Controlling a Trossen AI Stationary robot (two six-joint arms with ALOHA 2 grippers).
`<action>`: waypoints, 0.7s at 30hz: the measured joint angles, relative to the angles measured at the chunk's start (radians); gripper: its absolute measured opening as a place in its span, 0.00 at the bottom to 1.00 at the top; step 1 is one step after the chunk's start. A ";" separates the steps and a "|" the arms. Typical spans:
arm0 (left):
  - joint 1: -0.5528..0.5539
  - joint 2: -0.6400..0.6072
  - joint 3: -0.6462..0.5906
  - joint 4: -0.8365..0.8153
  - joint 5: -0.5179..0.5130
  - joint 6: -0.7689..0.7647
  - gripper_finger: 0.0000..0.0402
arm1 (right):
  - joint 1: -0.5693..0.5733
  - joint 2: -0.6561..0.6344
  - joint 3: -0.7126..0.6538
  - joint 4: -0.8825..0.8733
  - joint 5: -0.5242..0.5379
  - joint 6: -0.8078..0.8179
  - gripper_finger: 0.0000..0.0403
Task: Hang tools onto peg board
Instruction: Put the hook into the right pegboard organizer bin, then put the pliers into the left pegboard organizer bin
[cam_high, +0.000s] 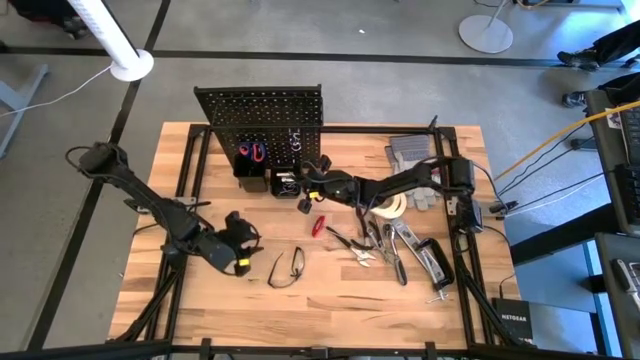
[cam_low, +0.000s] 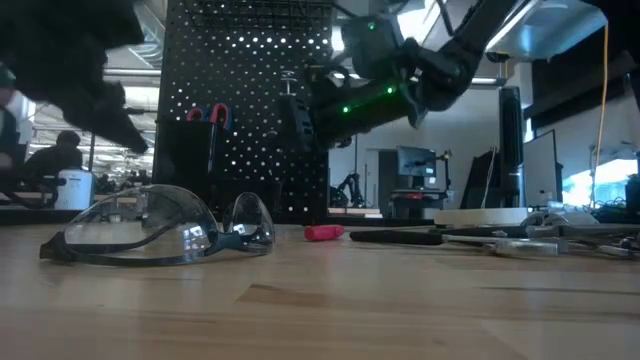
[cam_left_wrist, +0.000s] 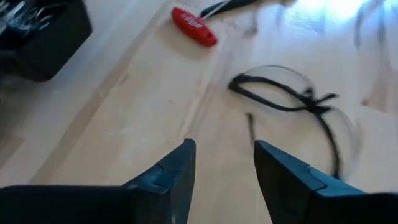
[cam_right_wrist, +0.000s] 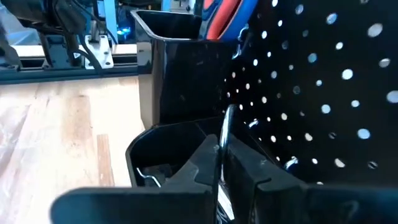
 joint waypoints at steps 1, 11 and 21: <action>0.013 0.000 -0.025 0.043 0.000 0.004 0.38 | -0.005 0.007 0.000 0.012 -0.009 0.000 0.06; 0.140 0.002 -0.163 0.364 0.014 0.045 0.37 | -0.017 0.025 0.003 0.032 -0.068 0.025 0.22; 0.152 0.027 -0.167 0.513 0.025 0.071 0.37 | 0.020 -0.211 0.012 -0.365 -0.102 -0.001 0.54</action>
